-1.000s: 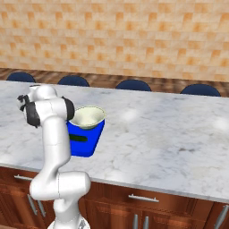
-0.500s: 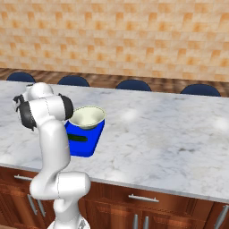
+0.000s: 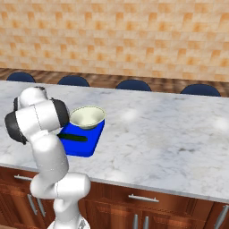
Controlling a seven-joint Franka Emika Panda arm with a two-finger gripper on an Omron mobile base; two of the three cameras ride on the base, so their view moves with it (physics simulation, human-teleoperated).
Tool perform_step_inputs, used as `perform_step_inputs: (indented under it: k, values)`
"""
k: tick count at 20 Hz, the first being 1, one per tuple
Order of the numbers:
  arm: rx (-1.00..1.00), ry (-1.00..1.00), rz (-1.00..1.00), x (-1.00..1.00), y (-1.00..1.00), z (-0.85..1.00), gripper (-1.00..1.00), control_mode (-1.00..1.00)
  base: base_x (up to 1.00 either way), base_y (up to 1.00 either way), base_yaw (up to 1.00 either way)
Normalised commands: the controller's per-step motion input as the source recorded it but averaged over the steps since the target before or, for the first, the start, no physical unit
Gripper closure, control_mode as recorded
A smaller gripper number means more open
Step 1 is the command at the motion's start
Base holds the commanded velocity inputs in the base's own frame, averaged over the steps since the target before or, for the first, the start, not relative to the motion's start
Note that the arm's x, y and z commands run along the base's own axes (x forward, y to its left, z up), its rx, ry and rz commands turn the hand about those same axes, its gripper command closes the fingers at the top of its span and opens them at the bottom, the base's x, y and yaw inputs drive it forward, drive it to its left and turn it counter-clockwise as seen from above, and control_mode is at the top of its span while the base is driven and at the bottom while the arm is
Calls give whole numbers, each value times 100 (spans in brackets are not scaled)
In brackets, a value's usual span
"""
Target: Place the two vegetables and bowl onto the tray for setting up a vegetable dip station.
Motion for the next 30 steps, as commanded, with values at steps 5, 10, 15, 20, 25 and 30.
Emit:
perform_step_inputs:
  k: [5,10,15,20,25,30]
  values:
    - [8,-10,14,-38,-37,15,100,-100,0,0,0]
    - [6,-2,14,-25,-46,7,100,-100,0,0,0]
    - [4,0,21,-11,-50,1,100,-100,0,0,0]
    - [0,0,24,-1,-49,0,100,-100,0,0,0]
    - [0,0,21,6,-43,0,100,-100,0,0,0]
    - [0,5,11,18,-36,0,100,-100,0,0,0]
